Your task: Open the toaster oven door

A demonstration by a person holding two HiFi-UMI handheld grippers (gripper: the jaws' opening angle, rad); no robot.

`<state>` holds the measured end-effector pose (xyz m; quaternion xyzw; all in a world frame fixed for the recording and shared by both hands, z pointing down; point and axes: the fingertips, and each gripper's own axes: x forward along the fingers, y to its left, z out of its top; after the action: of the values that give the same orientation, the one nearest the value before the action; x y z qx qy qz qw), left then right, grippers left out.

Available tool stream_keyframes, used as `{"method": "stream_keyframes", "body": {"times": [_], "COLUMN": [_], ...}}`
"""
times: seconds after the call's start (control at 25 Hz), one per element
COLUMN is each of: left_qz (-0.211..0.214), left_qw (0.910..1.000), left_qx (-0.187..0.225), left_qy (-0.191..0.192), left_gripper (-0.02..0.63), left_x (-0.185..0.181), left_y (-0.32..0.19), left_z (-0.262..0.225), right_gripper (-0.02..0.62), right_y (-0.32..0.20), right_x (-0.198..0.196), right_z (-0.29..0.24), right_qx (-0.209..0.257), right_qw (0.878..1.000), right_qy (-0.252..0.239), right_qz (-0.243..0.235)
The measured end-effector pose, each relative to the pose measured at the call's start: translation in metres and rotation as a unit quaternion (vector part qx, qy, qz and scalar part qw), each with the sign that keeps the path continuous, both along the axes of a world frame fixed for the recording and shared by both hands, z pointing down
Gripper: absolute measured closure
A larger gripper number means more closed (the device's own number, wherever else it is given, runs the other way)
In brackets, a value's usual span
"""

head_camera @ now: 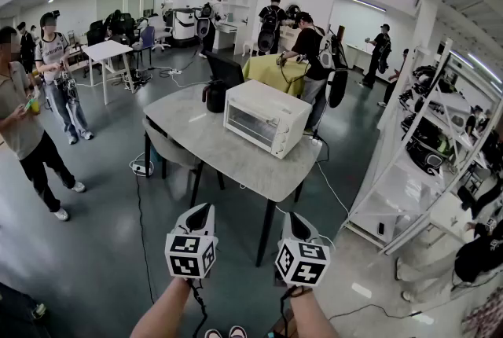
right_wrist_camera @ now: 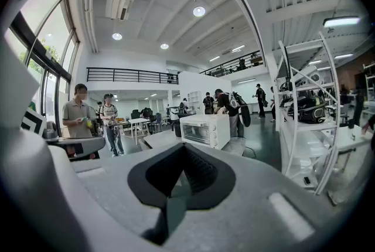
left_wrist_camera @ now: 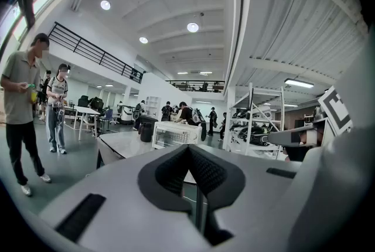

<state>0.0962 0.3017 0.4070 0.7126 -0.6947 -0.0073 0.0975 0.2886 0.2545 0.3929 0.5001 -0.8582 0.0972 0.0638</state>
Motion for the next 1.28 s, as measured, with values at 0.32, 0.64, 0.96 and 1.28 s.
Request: {"method": "stream_keyframes", "body": {"times": [0.32,0.64,0.96,1.28], "left_qz": [0.003,0.016,0.013,0.014], "left_qw": [1.0,0.9998,0.9994,0.9995], "left_qx": [-0.006,-0.009,-0.022,-0.022], "left_qy": [0.006,0.012,0.024,0.018], "left_gripper": [0.612,0.612,0.612,0.612], "left_x": [-0.01,-0.014,-0.03,-0.051], "left_y": [0.004,0.002,-0.005,-0.058], "left_z": [0.004,0.012,0.033,0.037], "right_gripper": [0.591,0.591,0.591,0.591], "right_y": [0.004,0.005,-0.004,-0.061], "right_x": [-0.009,-0.014,-0.024,-0.057], "right_z": [0.0,0.006,0.026,0.032], "right_qx": [-0.001,-0.012,-0.035,-0.033], "right_qw": [1.0,1.0,0.999,0.999], "right_qy": [0.011,-0.002,-0.004,-0.007], "right_qz": [0.004,0.015,0.023,0.015]}}
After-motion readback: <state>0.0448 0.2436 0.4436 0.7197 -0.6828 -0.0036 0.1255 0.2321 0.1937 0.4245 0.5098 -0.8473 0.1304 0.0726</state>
